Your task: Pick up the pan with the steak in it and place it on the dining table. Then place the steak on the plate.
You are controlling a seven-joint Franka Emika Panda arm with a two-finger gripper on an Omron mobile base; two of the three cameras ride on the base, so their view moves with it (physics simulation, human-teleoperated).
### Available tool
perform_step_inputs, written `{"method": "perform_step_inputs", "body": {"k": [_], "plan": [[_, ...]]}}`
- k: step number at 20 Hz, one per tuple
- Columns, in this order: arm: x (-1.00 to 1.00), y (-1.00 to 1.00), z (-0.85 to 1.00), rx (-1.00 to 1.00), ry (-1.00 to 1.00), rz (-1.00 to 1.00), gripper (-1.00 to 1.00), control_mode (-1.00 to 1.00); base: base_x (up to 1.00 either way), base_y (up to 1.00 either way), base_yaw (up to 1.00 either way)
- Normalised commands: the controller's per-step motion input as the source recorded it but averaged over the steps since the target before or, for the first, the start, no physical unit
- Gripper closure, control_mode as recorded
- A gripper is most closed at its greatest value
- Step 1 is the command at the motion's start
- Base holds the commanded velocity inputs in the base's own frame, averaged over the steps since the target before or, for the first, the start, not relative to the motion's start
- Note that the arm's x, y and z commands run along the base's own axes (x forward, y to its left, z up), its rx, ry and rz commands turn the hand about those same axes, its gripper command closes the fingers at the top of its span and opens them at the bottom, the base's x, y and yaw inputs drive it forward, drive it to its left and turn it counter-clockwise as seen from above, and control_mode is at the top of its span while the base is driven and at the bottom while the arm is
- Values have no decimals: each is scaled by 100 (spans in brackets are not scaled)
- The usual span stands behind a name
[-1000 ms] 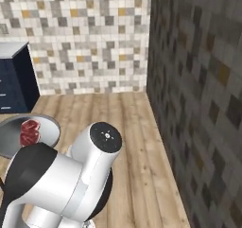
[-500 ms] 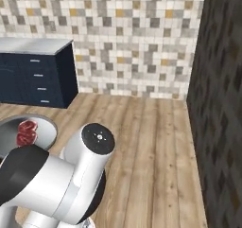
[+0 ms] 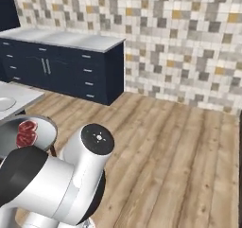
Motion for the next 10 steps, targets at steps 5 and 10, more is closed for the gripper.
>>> {"method": "perform_step_inputs", "body": {"k": [5, 10], "plan": [[0, 0, 0, 0, 0, 0, 100, 100, 0, 2, 48], [0, 0, 0, 0, 0, 0, 100, 100, 0, 2, 48]]}}
